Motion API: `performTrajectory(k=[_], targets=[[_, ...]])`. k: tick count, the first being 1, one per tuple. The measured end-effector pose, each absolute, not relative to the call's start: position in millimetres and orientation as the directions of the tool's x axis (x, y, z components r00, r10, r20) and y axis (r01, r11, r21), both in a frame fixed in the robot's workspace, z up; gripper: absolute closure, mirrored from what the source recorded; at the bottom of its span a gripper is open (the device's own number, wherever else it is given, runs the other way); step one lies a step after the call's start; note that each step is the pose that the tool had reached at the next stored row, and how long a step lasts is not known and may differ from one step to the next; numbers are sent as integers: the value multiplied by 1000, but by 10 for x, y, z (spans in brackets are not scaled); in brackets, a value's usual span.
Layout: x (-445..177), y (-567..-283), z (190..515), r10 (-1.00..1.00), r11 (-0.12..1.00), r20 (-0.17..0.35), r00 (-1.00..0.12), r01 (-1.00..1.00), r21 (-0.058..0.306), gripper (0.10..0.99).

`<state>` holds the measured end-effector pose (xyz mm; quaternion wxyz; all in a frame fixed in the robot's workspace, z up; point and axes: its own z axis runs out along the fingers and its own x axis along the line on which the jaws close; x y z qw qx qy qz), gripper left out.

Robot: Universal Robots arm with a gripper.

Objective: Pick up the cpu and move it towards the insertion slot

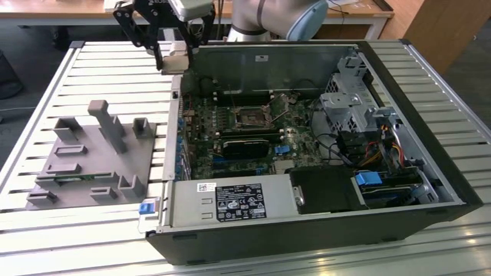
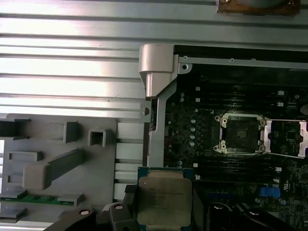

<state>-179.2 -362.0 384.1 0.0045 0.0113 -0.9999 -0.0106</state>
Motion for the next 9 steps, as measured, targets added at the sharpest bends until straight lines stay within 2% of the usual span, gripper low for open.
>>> performTrajectory(k=[9], targets=[[-1679, -3598, 3841, -24, 999, 9, -1000, -24, 21, 545]])
